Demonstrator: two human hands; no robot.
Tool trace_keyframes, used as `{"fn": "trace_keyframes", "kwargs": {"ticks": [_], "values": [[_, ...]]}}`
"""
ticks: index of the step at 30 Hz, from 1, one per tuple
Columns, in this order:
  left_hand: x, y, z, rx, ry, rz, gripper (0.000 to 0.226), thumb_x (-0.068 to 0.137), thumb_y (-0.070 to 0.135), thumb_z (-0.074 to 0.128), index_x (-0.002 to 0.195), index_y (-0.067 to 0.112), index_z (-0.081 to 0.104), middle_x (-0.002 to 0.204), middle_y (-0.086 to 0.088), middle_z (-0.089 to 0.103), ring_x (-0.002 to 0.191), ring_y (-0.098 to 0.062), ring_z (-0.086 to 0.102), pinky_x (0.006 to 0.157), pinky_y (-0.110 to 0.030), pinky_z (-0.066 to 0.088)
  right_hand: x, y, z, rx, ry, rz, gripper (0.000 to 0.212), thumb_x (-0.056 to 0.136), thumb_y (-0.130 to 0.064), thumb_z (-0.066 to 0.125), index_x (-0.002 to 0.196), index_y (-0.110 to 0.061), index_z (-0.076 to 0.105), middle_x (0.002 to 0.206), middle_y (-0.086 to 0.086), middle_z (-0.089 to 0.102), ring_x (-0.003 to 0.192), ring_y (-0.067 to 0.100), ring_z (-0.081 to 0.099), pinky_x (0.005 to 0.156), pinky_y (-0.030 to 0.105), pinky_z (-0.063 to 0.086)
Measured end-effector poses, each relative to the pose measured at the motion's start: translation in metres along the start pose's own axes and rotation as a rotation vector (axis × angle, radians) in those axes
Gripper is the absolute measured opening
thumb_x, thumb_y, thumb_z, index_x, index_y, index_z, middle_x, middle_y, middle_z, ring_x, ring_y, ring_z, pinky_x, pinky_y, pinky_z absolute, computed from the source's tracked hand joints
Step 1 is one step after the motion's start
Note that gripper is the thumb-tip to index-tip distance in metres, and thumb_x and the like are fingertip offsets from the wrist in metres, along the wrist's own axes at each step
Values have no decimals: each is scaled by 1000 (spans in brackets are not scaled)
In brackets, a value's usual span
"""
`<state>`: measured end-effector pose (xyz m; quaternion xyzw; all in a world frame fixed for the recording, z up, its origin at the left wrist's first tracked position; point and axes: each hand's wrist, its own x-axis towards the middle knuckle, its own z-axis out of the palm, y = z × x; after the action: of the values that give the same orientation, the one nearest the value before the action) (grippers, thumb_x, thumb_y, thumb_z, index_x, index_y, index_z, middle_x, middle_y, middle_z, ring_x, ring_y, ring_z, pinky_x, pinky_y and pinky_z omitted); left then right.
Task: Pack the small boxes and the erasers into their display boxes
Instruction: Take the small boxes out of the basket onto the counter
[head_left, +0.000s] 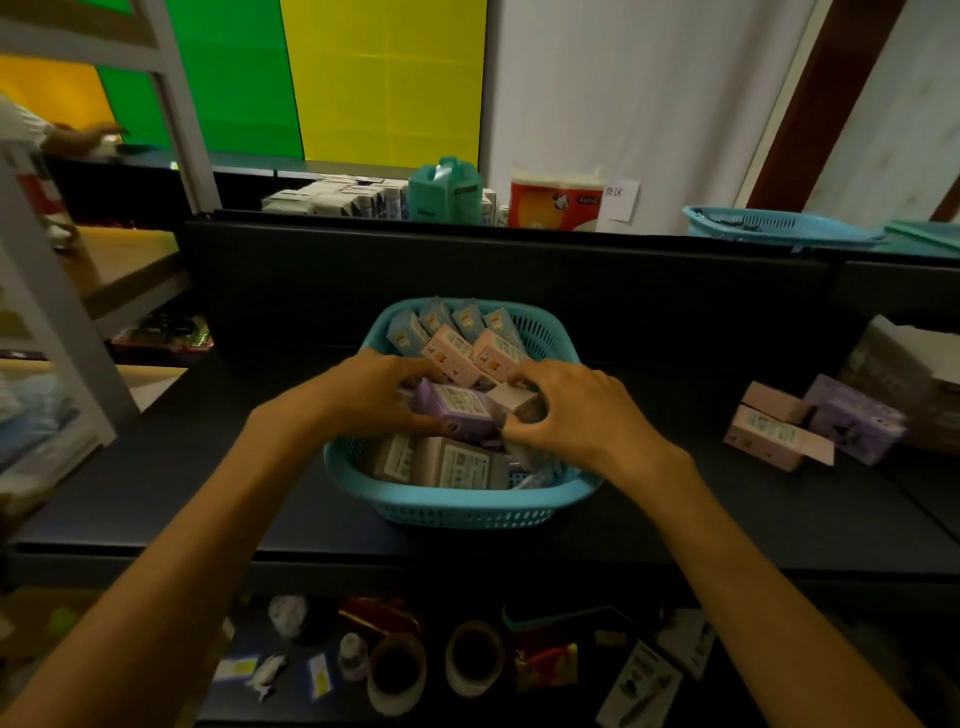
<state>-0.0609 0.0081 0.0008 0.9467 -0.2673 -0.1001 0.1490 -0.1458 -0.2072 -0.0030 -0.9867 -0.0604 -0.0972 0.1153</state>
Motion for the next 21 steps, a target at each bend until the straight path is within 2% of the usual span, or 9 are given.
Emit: {"fn": "trace_keyframes", "kwargs": {"ticks": [4,8,14,21], "values": [[5,-3,2,105,-3,-25,72,75,65,61,137,45,33,128,6,55,104,-14,57,88,-35,51,2,5,3,-129,14,4,60,80,-63,55,132,-37,42,125,-9,54,110,14,54,82,36,44],[10,-1,2,180,11,6,75,74,68,59,138,40,33,125,6,57,104,-15,58,86,-35,51,1,6,4,-197,0,20,65,80,-66,53,136,-36,38,127,-8,50,109,15,54,81,34,42],[6,7,0,104,26,82,68,80,53,64,138,36,33,123,7,57,102,-10,57,79,-26,47,2,10,4,-54,33,-16,60,79,-54,63,132,-34,45,125,-10,54,106,10,55,86,30,48],[4,8,-3,-28,-9,166,61,81,50,65,132,48,32,125,9,55,91,0,52,76,-19,41,3,17,4,86,142,-30,56,76,-46,69,127,-32,51,123,-10,54,105,8,54,89,31,50]]}}
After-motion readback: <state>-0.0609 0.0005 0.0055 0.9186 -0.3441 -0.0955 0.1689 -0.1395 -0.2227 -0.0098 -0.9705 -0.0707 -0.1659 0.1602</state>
